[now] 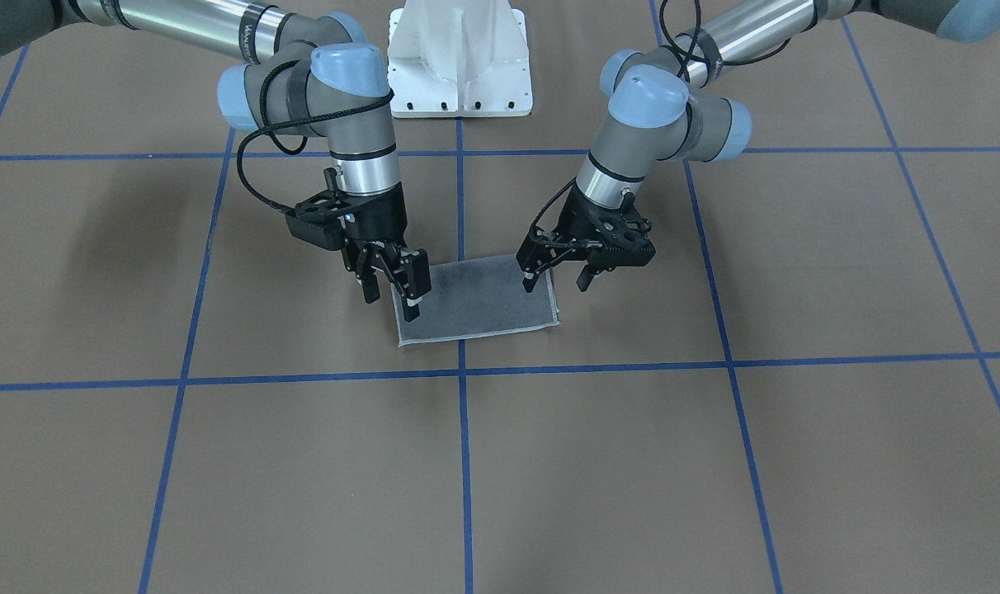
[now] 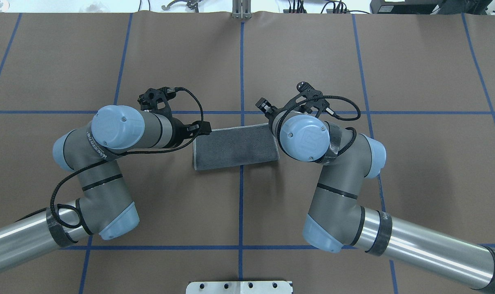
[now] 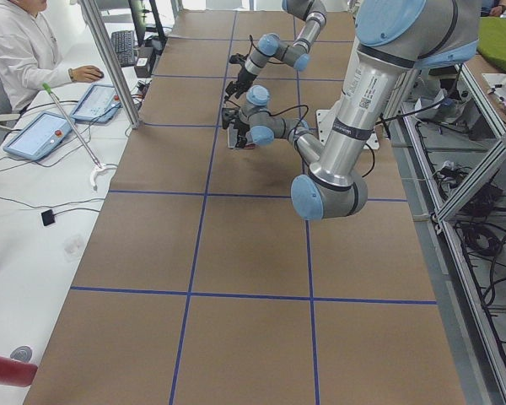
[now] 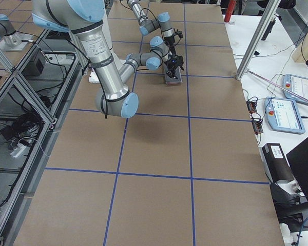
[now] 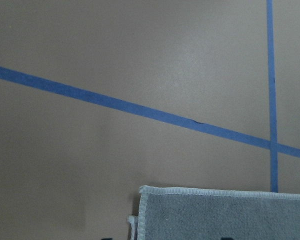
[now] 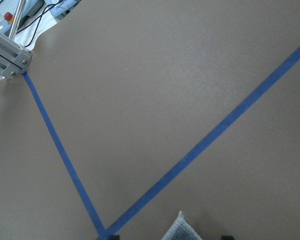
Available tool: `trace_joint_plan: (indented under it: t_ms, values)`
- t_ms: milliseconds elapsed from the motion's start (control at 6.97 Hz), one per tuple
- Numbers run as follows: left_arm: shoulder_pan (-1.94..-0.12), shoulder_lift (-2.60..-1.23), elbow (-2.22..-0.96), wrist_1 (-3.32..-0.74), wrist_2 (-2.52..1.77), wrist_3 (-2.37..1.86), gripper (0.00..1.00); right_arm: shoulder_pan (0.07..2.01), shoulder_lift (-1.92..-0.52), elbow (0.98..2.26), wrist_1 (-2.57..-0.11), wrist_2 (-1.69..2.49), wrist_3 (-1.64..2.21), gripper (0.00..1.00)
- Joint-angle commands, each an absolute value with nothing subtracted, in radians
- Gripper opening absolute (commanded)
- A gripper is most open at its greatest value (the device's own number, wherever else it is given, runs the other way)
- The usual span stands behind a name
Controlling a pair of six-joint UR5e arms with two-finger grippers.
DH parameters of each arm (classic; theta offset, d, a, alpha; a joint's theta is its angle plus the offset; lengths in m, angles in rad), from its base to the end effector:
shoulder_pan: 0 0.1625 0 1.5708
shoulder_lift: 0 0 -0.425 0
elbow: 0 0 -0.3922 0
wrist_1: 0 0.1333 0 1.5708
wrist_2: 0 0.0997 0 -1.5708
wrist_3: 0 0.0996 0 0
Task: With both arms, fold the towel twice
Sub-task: 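Lay the folded edge down on the far edge and open both grippers, then raise the right arm away while the left gripper moves to the strip's end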
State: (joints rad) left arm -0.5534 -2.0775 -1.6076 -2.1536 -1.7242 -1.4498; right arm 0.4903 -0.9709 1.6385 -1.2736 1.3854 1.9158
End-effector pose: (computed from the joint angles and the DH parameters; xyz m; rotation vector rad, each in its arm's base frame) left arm 0.5111 -0.4545 0.2836 0.2437 1.1103 -0.2987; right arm -0.5330 -0.4564 0.2443 0.2484 -0.9794 0.8552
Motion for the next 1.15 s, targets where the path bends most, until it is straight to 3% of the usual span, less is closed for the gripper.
trace_joint_plan:
  t_ms: [0,430,1004]
  values:
    - [-0.566,-2.056,-1.646,-2.152,-1.784,-1.408,1.00,0.550,-1.001,1.690,-1.281,1.483,1.651,1.00]
    - [-0.551,-2.031,-1.646,-2.154,-1.773,-1.433,1.00,0.745,-1.058,1.738,-1.285,1.754,1.297,1.00]
    - [-0.468,-2.008,-1.647,-2.201,-1.649,-1.829,0.96,0.886,-1.141,1.743,-1.281,1.900,1.076,1.00]
